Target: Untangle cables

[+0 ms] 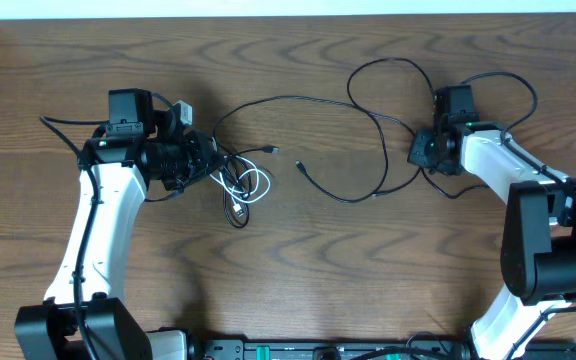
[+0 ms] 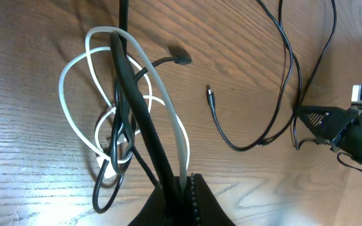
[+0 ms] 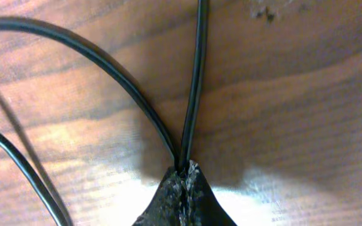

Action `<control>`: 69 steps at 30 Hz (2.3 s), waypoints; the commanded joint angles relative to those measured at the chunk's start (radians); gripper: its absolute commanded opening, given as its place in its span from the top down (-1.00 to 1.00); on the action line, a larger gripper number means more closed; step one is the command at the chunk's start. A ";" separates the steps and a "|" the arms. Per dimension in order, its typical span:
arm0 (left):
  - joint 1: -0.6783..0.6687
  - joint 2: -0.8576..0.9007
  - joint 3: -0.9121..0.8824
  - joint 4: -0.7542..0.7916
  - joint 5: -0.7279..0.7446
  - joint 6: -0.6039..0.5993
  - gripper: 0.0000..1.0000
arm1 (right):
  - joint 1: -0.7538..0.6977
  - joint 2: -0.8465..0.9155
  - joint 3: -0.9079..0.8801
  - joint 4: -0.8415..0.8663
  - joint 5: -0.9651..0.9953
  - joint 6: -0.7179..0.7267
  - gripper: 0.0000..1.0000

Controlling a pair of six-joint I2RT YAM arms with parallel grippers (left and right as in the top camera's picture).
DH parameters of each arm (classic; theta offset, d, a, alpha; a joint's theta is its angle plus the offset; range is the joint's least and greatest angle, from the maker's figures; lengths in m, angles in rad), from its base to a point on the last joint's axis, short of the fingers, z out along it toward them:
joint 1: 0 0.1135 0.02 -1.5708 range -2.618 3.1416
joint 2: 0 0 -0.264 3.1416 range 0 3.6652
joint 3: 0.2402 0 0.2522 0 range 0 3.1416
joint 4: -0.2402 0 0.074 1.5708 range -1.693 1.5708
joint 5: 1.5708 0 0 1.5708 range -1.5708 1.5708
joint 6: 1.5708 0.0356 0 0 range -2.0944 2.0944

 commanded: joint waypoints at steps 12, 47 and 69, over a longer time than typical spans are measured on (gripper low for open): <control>-0.001 -0.005 0.026 0.000 -0.002 0.016 0.85 | 0.003 -0.022 -0.029 -0.121 0.108 -0.039 0.98; -0.001 -0.005 0.026 0.000 0.017 0.017 0.85 | -0.595 -0.571 0.038 -0.180 0.053 -0.098 0.91; -0.001 -0.005 0.026 -0.005 0.017 0.016 0.85 | -0.345 -0.452 -0.275 -0.232 0.072 0.209 -0.13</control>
